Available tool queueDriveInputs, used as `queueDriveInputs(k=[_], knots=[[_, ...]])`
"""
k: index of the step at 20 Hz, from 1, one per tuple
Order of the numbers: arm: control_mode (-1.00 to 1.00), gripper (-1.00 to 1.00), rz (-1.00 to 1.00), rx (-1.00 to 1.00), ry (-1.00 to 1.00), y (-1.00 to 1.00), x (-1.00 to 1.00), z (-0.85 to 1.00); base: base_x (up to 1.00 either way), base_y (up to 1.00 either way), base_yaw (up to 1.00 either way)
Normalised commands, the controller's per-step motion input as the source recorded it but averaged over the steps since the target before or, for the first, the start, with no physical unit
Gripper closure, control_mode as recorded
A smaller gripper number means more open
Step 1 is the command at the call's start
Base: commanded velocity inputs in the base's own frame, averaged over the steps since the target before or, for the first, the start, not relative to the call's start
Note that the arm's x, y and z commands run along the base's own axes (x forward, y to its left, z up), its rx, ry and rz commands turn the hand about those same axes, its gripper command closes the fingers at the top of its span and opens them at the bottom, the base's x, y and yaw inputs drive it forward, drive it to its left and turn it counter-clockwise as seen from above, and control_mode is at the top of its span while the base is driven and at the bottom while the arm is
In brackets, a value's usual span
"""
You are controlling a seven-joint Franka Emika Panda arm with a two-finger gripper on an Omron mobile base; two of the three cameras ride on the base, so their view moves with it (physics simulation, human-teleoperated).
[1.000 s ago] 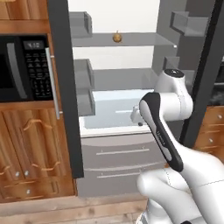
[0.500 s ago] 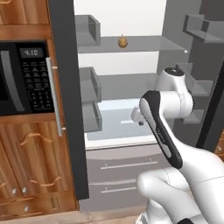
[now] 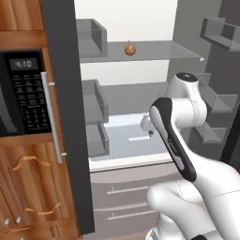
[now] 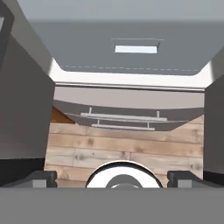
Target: Grab the onion and lemon from the fridge, place them in the blender, close the lid, and turn on the blender to create a marinade.
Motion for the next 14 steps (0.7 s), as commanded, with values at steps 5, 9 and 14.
queueDriveInputs(k=[5, 9, 14], knots=[[1.0, -1.0, 0.0, 0.0, 0.0, 0.0, 0.0, 0.0, 0.53, 0.02, -0.05], [1.0, -1.0, 0.0, 0.0, 0.0, 0.0, 0.0, 0.0, 0.43, 0.01, -0.01], [1.0, -1.0, 0.0, 0.0, 0.0, 0.0, 0.0, 0.0, 0.41, 0.01, 0.0]])
